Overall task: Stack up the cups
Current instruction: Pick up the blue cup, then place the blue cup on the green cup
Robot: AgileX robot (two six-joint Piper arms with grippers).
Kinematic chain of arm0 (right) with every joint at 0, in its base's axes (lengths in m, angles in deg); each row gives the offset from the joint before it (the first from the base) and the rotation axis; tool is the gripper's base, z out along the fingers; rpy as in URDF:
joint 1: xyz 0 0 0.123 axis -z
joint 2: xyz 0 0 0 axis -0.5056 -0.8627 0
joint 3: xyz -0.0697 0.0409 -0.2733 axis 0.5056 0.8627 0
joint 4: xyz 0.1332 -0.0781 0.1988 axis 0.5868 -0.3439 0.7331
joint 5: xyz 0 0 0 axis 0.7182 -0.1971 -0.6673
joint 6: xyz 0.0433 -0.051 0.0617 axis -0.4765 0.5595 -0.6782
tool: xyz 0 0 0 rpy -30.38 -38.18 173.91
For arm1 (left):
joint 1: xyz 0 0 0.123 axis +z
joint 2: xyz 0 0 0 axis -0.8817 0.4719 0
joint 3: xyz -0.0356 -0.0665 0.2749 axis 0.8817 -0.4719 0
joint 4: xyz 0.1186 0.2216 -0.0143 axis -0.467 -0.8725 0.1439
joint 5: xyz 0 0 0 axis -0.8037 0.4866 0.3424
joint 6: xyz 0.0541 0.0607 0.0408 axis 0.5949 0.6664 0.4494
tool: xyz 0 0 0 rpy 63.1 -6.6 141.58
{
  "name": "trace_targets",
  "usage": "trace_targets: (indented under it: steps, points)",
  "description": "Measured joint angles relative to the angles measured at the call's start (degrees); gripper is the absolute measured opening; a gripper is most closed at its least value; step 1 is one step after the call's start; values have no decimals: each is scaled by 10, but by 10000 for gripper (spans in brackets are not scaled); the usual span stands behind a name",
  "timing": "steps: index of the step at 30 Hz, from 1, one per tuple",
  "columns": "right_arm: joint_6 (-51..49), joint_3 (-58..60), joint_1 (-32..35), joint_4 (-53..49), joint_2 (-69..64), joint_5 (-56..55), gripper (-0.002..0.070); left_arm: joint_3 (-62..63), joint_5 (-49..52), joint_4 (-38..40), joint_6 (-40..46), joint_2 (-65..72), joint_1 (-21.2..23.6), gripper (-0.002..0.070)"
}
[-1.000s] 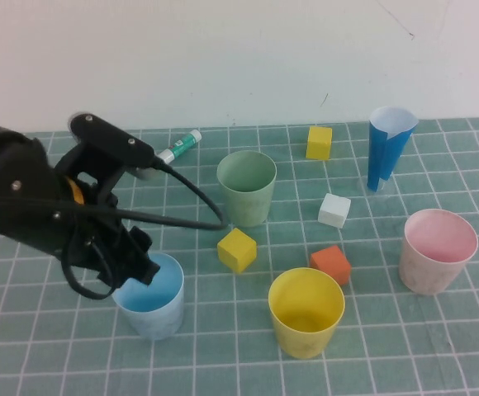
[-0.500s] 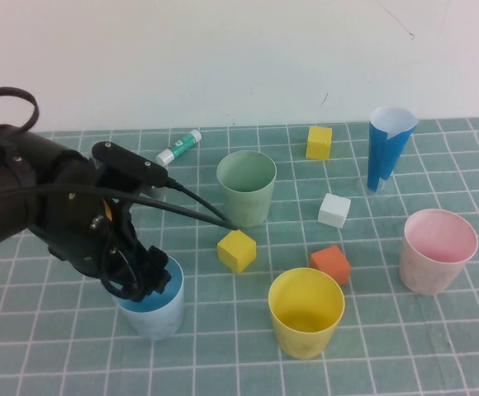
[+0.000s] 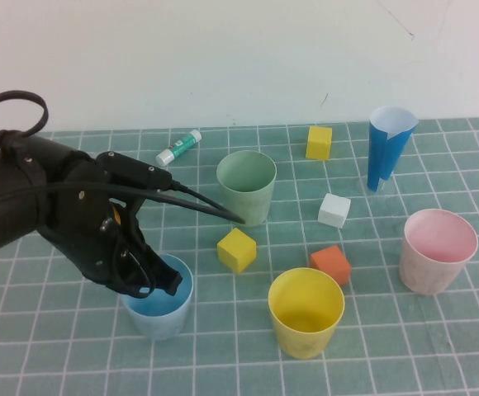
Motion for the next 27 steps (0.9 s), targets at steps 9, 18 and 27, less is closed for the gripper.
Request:
trace_targets:
  steps: [9,18,27]
  points:
    - [0,0,0,0,0,-1,-3,121,49,44,11,-11,0,13]
    - [-2,0,0,0,0,-1,-3,319,-7,77,14,45,-1,13]
    - [-2,0,0,0,0,-1,-3,396,-22,99,15,181,-3,13]
